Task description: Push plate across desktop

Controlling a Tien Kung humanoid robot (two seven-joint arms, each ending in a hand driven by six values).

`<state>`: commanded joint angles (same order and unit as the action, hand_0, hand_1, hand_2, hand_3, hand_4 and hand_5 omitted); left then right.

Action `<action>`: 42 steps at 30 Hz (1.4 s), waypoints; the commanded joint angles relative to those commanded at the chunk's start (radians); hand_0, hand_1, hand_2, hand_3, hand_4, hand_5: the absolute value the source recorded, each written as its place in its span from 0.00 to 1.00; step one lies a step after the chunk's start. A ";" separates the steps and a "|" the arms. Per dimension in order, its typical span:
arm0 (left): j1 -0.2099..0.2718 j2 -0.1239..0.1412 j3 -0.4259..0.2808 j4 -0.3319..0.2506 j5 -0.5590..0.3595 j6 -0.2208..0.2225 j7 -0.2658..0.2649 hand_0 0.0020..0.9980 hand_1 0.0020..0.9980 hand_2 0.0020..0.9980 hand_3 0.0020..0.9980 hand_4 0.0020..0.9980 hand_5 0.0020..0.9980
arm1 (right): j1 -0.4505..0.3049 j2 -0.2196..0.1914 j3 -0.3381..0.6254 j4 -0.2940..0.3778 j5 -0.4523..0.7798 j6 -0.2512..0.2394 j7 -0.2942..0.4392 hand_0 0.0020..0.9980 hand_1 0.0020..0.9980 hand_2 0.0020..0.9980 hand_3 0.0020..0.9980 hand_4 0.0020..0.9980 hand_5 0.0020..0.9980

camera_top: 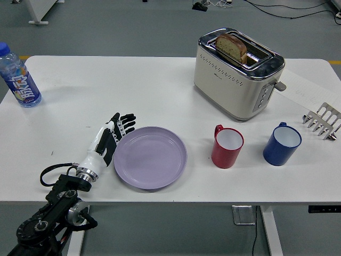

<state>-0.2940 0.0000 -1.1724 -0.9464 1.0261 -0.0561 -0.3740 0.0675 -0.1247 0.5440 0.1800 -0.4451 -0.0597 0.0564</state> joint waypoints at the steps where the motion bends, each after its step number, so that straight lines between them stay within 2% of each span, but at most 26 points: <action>1: 0.000 0.000 0.002 0.000 0.000 0.000 0.000 0.81 0.83 0.81 0.72 0.57 1.00 | 0.000 0.000 -0.001 0.000 0.000 0.000 0.000 0.70 0.72 0.79 0.74 0.33 0.26; 22: 0.001 0.000 0.027 -0.004 -0.003 0.001 -0.001 0.81 0.83 0.81 0.72 0.57 1.00 | -0.010 -0.001 -0.007 0.000 0.005 0.000 -0.001 0.71 0.72 0.79 0.74 0.33 0.26; 34: -0.035 0.000 -0.051 0.002 0.046 0.011 0.003 0.80 0.83 0.81 0.72 0.57 1.00 | -0.014 0.001 0.010 0.000 -0.020 -0.002 -0.008 0.71 0.72 0.79 0.74 0.33 0.26; 38: -0.057 0.026 -0.104 -0.009 0.082 0.032 0.029 0.80 0.83 0.81 0.72 0.57 1.00 | -0.013 0.001 0.018 0.000 -0.027 -0.002 -0.008 0.71 0.72 0.79 0.74 0.33 0.26; 39: -0.064 0.042 -0.126 -0.015 0.111 0.048 0.049 0.76 0.79 0.77 0.68 0.54 1.00 | -0.013 0.001 0.023 0.000 -0.030 -0.002 -0.008 0.70 0.72 0.79 0.74 0.33 0.26; 40: -0.066 0.048 -0.134 -0.017 0.126 0.054 0.056 0.76 0.79 0.77 0.68 0.54 1.00 | -0.013 0.002 0.024 0.000 -0.030 -0.002 -0.008 0.70 0.72 0.79 0.74 0.33 0.26; 42: -0.073 0.077 -0.171 -0.031 0.138 0.056 0.073 0.76 0.79 0.77 0.68 0.54 1.00 | -0.012 0.001 0.029 0.000 -0.034 -0.002 -0.008 0.70 0.72 0.79 0.74 0.33 0.26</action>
<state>-0.3672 0.0769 -1.3432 -0.9778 1.1644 0.0003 -0.3006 0.0554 -0.1235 0.5731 0.1800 -0.4791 -0.0616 0.0482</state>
